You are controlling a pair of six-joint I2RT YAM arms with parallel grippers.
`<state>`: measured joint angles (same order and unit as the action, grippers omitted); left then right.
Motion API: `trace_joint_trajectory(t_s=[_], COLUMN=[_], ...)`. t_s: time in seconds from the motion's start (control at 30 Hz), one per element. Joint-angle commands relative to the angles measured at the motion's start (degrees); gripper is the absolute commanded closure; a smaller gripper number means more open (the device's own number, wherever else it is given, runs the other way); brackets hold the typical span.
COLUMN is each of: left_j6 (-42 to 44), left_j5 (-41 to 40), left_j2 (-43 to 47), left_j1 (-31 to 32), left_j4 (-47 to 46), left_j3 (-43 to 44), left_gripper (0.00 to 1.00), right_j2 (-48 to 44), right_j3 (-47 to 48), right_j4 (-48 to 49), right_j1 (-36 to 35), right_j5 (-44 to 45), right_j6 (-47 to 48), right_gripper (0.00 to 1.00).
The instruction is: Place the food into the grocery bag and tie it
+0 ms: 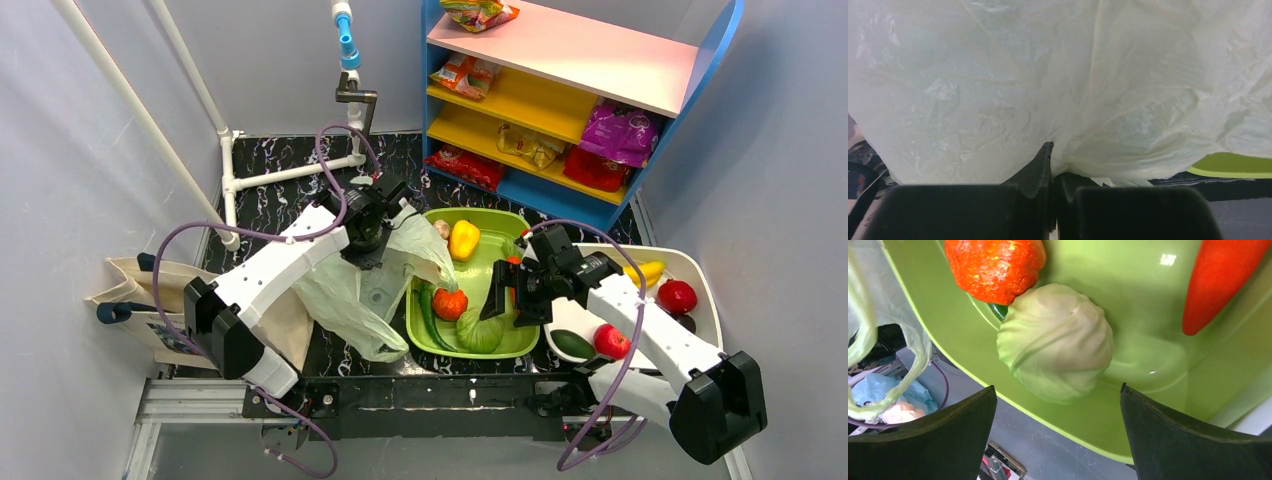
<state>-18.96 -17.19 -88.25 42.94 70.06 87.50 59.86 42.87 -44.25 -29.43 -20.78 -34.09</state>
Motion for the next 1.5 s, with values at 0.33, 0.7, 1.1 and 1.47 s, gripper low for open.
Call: trace_joint_trajectory(t_s=[0.33,0.7,1.1,1.47], left_j6=[-8.15,-10.21,-15.99,-20.43], left_j5=[7.96,9.46,8.27,14.43], left_j2=[7.78,6.24,5.63,-0.34], left_j1=[0.00,-0.02,-0.70,-10.36], left_j4=[-1.43,-0.90,3.45,9.87], left_j3=[-2.51,0.23,4.33,22.60], left_gripper=[1.00,1.00,1.00,1.00], right_j2=[4.66,9.99,6.88,5.45], right_j3=[-6.60,-7.12,10.20,29.86], right_j4=[10.92,14.54,-3.72,-13.14], right_j1=[-0.69,-1.71,-1.68,-1.68], right_j5=[-1.39,-5.54,0.27,6.34], right_j6=[-2.54,-1.89,5.09,4.96], right_gripper=[0.00,0.27,0.69,0.70])
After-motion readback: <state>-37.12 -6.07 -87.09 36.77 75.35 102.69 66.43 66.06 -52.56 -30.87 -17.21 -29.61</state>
